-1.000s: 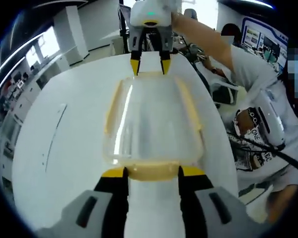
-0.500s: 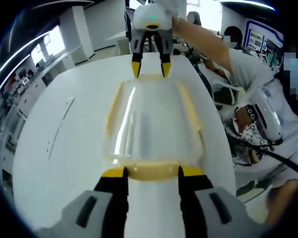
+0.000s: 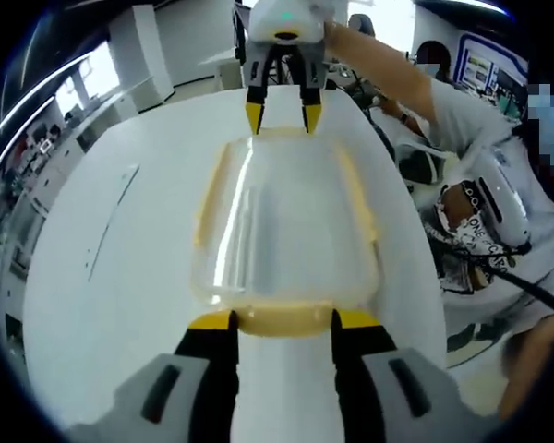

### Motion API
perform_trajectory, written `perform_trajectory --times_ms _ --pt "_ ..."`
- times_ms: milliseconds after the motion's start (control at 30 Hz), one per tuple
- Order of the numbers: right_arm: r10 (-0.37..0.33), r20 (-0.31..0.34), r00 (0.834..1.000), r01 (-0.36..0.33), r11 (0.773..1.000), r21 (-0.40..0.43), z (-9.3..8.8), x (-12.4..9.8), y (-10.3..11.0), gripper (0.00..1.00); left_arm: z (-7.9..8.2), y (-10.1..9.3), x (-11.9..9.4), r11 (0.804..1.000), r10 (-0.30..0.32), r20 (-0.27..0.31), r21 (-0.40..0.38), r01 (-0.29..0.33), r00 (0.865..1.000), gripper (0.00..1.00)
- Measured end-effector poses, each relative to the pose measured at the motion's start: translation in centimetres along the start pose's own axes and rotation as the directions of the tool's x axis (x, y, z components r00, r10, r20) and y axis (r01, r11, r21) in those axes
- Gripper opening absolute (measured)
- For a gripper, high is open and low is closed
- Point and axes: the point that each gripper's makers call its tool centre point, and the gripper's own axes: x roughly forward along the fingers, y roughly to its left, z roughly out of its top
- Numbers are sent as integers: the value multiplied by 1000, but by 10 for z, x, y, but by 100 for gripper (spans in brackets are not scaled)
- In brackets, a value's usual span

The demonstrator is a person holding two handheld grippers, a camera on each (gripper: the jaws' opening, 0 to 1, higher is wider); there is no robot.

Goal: Snap each plastic latch of the storage box into its locked position after aligning the lid with the box until every specified latch is closed and the lid sits flush.

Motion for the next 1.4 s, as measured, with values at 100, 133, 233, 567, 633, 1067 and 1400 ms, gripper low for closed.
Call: perform_trajectory --times_ms 100,133,233,567,633,1067,1400 --pt "3 0 1000 -3 1000 10 -2 1 -1 39 -1 4 4 1000 -4 -5 1 4 1000 39" --pt "5 1 1000 -5 1000 13 -3 2 -1 39 -1 4 6 1000 -4 -6 0 4 1000 39" --pt "-1 -5 1000 1 1000 12 -5 6 -5 39 -3 9 10 1000 -1 -17 1 1 1000 39" --pt "18 -2 1000 -18 1000 14 -11 11 -4 39 -4 8 15 1000 -16 -29 -8 15 999 39" --pt "19 1 1000 -19 1000 14 -10 11 -3 39 -5 7 16 1000 -16 -30 -9 16 999 39" --pt "-3 -4 1000 3 1000 8 -8 14 -1 39 -10 3 16 1000 -13 -30 19 14 999 39" --pt "6 15 1000 -7 1000 8 -5 14 0 40 -15 3 12 1000 -5 -23 -22 4 1000 39"
